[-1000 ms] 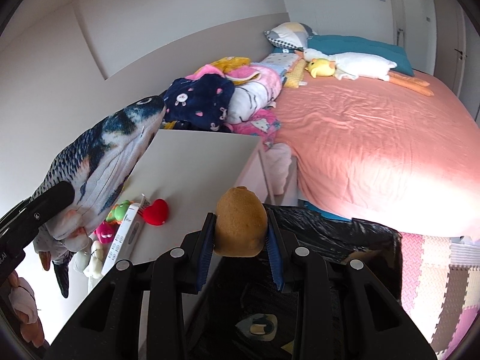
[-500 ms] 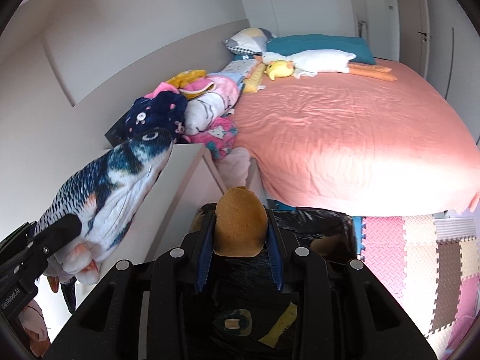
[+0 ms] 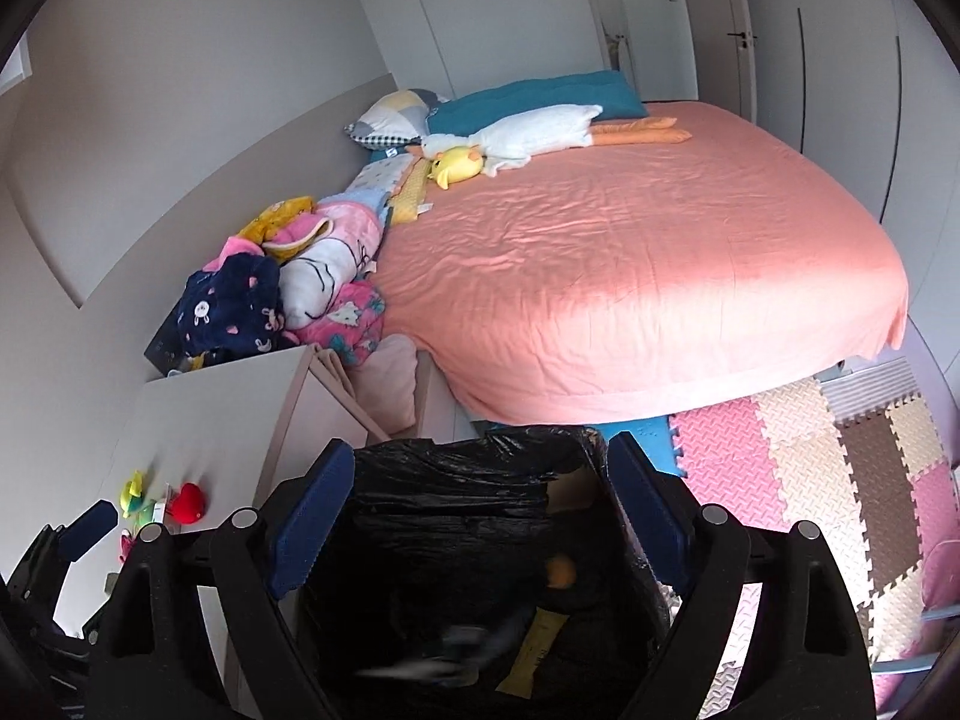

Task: Collect trash
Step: 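Carry fish and brown toy over trash bag and open both tools, then grasp white box on the table with left tool, then grasp red heart with right tool while left tool lifts the white box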

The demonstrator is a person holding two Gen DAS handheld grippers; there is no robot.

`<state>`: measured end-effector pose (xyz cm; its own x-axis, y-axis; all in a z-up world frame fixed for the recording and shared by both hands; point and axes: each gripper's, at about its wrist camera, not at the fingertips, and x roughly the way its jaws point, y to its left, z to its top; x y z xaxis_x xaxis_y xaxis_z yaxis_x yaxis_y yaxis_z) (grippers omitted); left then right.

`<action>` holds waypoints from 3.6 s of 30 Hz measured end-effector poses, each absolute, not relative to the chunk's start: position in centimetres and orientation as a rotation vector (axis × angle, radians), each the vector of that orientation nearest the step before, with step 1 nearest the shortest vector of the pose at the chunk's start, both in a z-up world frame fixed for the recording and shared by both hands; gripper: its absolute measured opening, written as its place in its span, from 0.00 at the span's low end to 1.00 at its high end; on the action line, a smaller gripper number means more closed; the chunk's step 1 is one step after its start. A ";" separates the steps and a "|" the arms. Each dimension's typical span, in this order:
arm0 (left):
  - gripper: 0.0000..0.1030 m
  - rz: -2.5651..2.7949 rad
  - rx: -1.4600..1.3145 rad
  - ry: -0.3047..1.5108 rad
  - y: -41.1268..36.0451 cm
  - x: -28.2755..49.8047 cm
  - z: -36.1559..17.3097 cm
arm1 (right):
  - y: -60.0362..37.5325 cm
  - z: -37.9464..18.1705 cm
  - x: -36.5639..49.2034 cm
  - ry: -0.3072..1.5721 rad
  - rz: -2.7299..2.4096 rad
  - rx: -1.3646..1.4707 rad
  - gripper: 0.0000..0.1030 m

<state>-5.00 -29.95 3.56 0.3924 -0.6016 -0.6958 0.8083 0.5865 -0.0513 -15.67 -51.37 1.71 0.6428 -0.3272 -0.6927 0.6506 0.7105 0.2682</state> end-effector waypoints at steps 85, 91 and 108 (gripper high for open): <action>0.26 -0.468 0.104 0.863 -14.7 7.5 -4.7 | -34.6 -5.7 6.3 0.920 -0.018 0.289 0.75; 0.26 -0.420 0.092 0.821 -13.4 8.3 -2.3 | -32.8 -6.4 7.8 0.943 0.038 0.271 0.68; 0.26 -0.350 0.062 0.831 -11.0 8.8 -1.7 | -29.3 -8.1 10.5 0.981 0.032 0.142 0.39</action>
<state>8.78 -10.97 -1.66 0.6205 -0.2805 -0.7323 0.3284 0.9409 -0.0822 10.50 -29.27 -8.11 0.5563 0.0911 -0.8259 0.0374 0.9902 0.1345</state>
